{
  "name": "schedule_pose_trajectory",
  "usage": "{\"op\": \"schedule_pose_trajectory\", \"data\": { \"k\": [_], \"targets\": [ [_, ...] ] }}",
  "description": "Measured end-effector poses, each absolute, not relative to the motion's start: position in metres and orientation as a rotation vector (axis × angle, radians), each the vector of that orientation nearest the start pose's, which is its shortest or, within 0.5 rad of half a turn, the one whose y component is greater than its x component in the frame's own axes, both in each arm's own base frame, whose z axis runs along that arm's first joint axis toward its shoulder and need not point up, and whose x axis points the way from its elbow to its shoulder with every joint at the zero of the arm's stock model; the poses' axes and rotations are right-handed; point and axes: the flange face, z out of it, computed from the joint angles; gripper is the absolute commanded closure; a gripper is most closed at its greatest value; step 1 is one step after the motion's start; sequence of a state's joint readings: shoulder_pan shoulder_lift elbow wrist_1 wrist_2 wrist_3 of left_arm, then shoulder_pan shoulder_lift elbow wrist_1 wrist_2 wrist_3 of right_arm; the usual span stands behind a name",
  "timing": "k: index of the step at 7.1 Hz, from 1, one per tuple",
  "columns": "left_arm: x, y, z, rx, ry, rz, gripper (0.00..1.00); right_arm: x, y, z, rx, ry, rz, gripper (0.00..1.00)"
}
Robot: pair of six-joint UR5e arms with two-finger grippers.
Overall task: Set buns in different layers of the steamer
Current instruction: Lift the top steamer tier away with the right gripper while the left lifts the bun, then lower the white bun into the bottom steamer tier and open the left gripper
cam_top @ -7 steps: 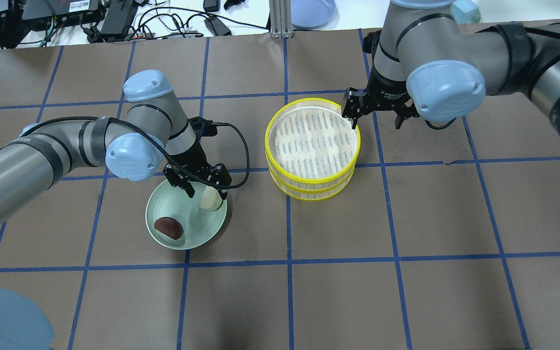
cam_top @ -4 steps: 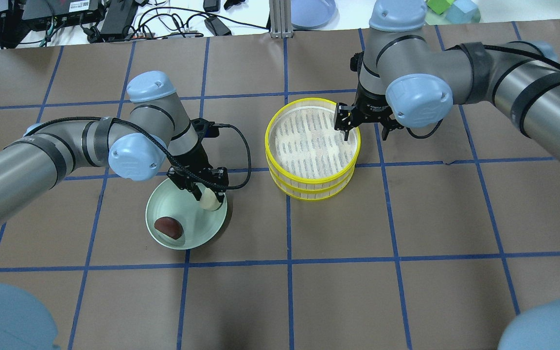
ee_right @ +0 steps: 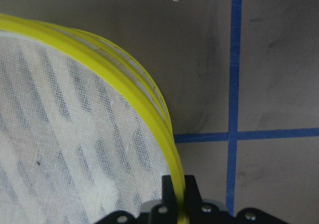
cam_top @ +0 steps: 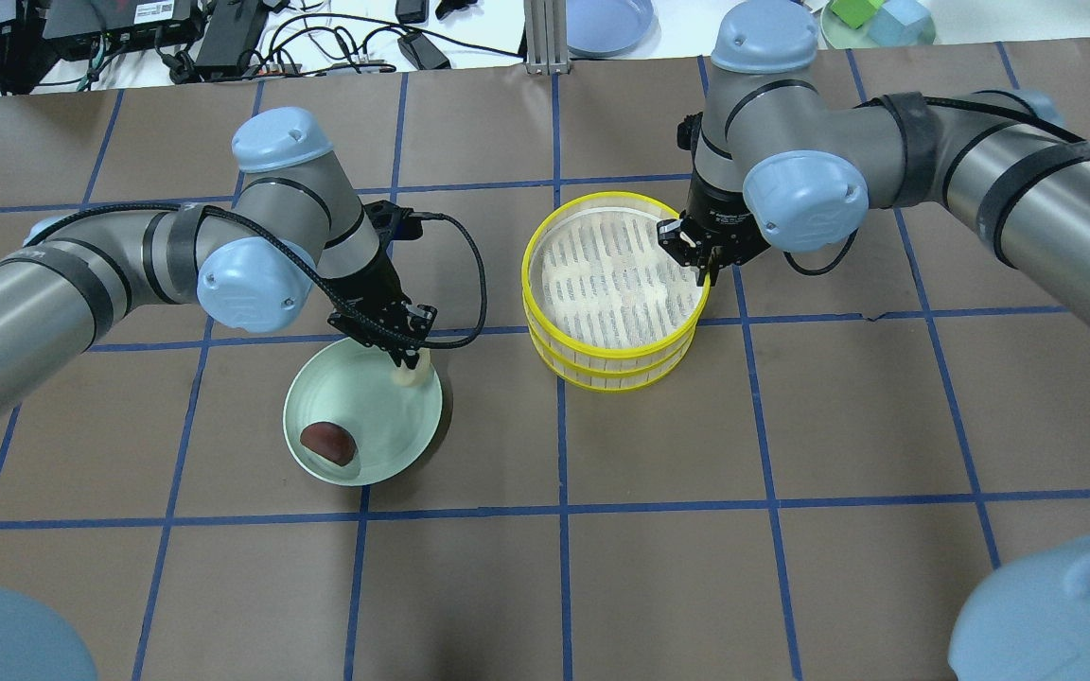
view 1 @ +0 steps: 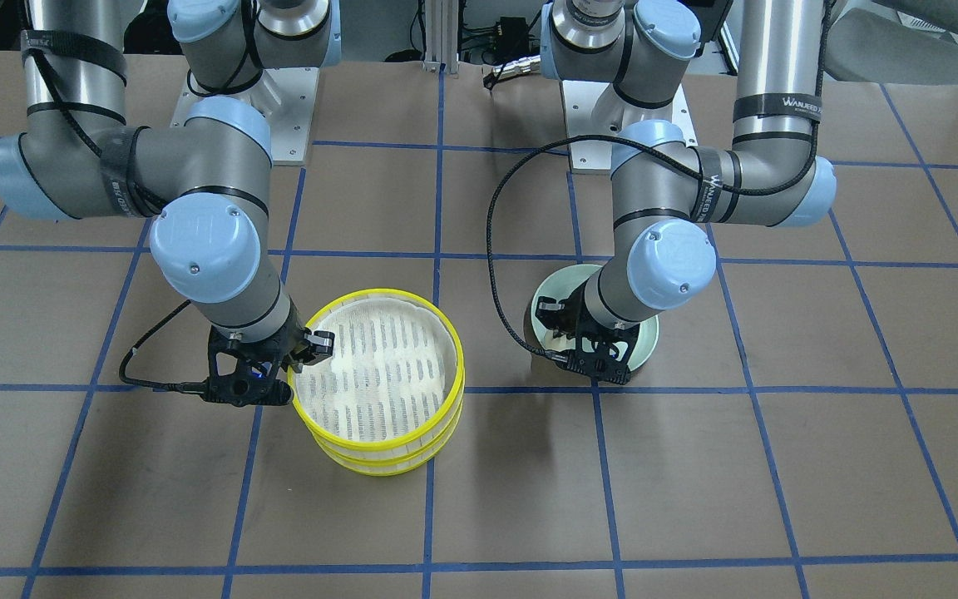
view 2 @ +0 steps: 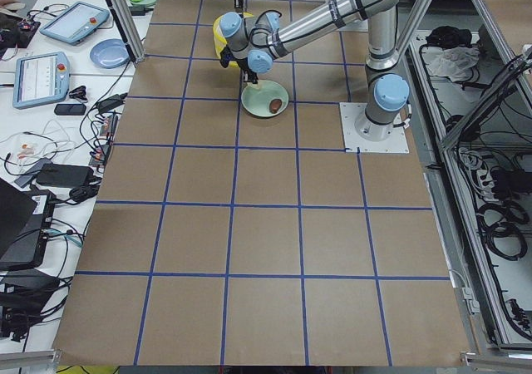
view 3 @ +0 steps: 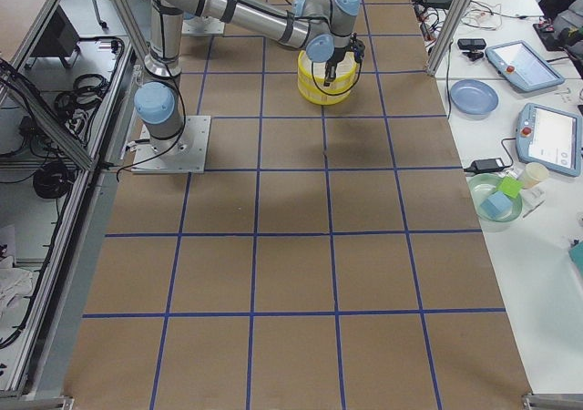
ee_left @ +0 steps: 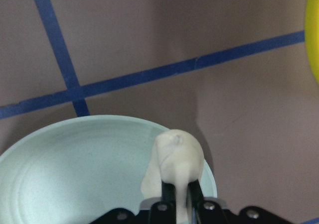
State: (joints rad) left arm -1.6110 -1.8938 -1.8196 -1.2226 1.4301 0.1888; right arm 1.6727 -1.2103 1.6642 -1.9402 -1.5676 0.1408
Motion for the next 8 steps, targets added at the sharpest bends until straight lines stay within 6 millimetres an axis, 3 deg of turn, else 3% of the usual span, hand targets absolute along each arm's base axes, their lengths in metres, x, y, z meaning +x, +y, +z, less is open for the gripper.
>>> {"op": "schedule_pose_trajectory", "data": {
  "k": [2,4,6,8],
  "targets": [
    [-0.17,-0.539,0.28,0.327,3.26,0.29,1.0,0.19,-0.576,0.296,0.063,3.147,0.096,1.0],
    [-0.173,-0.536,0.325,0.21,3.275,0.201,1.0,0.164,-0.568,0.343,0.063,3.154,0.053,1.0],
    [-0.186,-0.539,0.365,0.11,3.298,0.068,1.0,0.091,-0.563,0.389,0.026,3.158,0.102,1.0],
    [-0.218,-0.546,0.376,0.097,3.36,-0.079,1.0,0.021,-0.56,0.403,0.009,3.196,0.151,1.0]
  ]
}}
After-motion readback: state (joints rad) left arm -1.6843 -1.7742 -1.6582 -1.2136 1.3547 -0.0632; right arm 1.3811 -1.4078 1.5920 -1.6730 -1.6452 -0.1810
